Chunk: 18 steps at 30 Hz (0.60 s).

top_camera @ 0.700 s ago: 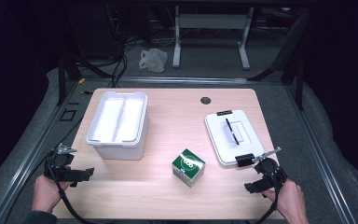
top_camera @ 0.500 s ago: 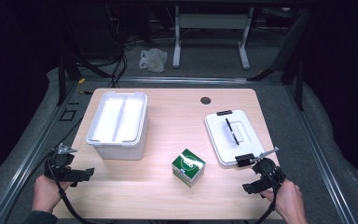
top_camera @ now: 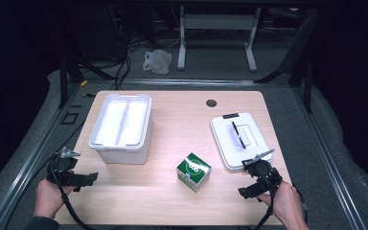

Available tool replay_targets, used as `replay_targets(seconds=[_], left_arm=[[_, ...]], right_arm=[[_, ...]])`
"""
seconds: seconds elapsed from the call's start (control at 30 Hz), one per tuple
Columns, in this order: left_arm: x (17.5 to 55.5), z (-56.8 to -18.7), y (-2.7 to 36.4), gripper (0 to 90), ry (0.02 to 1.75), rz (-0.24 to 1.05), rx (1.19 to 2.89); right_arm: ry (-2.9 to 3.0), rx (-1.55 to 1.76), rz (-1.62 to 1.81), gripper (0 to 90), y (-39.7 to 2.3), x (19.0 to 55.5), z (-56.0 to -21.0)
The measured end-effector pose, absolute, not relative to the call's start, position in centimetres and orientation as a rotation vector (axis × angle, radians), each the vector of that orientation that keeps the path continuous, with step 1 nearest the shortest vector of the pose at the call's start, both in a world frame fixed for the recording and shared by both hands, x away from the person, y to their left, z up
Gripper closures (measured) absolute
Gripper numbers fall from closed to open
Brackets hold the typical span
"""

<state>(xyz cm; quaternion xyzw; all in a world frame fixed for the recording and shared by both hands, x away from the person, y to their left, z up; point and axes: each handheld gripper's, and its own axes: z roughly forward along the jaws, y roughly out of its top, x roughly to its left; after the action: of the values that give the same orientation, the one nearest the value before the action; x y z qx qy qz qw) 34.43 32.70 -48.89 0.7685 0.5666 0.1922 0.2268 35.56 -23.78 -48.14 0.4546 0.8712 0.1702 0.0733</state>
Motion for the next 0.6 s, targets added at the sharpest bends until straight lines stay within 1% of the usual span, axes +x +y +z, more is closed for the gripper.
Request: replay_targets(seconds=[0.17,0.2,0.27,0.3,0.33,0.37,0.4,0.5,0.6], left_arm=[[34.5,-49.0,32.7,0.0,1.559,0.518,2.125],[34.5,-49.0,32.7,0.0,1.56,0.512,2.128],[34.5,-49.1,32.6,0.0,1.563,0.505,2.128],[34.6,-49.1,32.5,0.0,1.561,0.5,2.134],[34.6,-49.1,32.5,0.0,1.561,0.5,2.134],[34.6,-49.1,32.4,0.0,1.557,0.498,2.136],[34.6,-49.1,32.4,0.0,1.557,0.498,2.136],[34.6,-49.1,32.2,0.0,1.551,0.496,2.147],[34.7,-49.2,32.2,0.0,1.552,0.498,2.149]], right_arm=[[2.639,1.324,0.555,9.4,-21.9,35.8,-47.4],[2.664,1.307,0.578,6.9,-20.9,35.9,-47.0],[2.672,1.3,0.574,6.0,-20.3,35.9,-46.8],[2.686,1.268,0.561,3.6,-19.2,35.9,-46.4],[2.686,1.268,0.561,3.6,-19.2,35.9,-46.4],[2.709,1.237,0.549,1.2,-18.0,35.9,-46.0],[2.709,1.237,0.549,1.2,-18.0,35.9,-46.0],[2.735,1.176,0.539,0.0,-15.8,36.0,-45.4],[2.747,1.152,0.525,0.0,-14.8,36.4,-45.2]])
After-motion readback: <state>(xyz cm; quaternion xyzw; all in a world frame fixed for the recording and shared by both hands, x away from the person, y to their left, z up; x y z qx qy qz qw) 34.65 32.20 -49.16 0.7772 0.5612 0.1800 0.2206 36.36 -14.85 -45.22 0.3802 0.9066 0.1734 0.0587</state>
